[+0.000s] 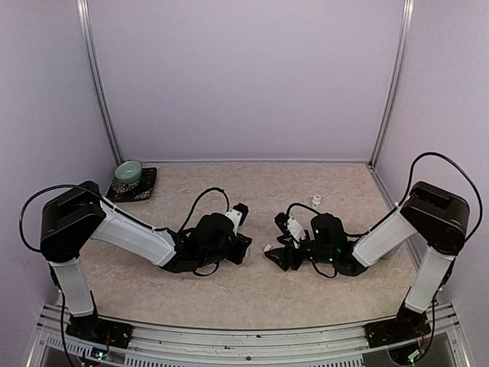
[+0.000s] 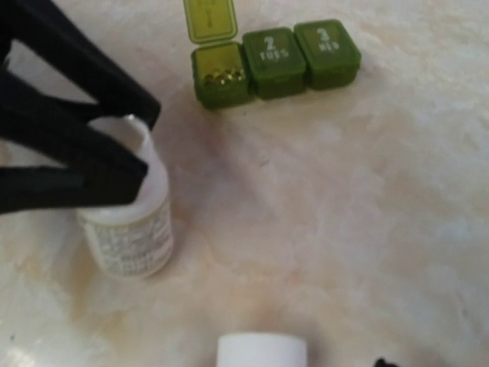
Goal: Sort the pills into containers
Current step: Place the pill bottle at the center of the board.
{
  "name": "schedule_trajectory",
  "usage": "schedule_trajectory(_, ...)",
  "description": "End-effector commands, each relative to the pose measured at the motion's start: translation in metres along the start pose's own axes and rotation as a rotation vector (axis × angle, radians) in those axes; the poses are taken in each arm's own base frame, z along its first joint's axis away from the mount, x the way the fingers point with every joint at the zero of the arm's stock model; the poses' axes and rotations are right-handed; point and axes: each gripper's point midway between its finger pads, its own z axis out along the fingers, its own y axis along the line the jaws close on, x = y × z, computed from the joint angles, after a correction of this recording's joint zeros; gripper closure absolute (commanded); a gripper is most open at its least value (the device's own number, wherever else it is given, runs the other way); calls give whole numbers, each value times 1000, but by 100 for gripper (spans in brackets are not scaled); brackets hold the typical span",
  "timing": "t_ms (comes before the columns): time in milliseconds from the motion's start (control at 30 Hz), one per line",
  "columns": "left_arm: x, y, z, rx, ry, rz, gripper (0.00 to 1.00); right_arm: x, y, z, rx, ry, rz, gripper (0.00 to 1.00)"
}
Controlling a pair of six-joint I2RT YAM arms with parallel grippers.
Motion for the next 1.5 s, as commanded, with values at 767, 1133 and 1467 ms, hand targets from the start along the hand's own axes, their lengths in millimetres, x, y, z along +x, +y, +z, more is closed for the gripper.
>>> schedule_trajectory(767, 15, -1, -5, -41, -41, -23, 60, 10, -8, 23, 2, -32, -87, 52)
schedule_trajectory(1133, 9, 0, -14, -37, -70, -36, 38, 22, -8, 27, 8, 5, -81, 48)
schedule_trajectory(1467, 13, 9, -30, -27, -128, -61, 1, 23, -8, 30, 9, 5, -81, 53)
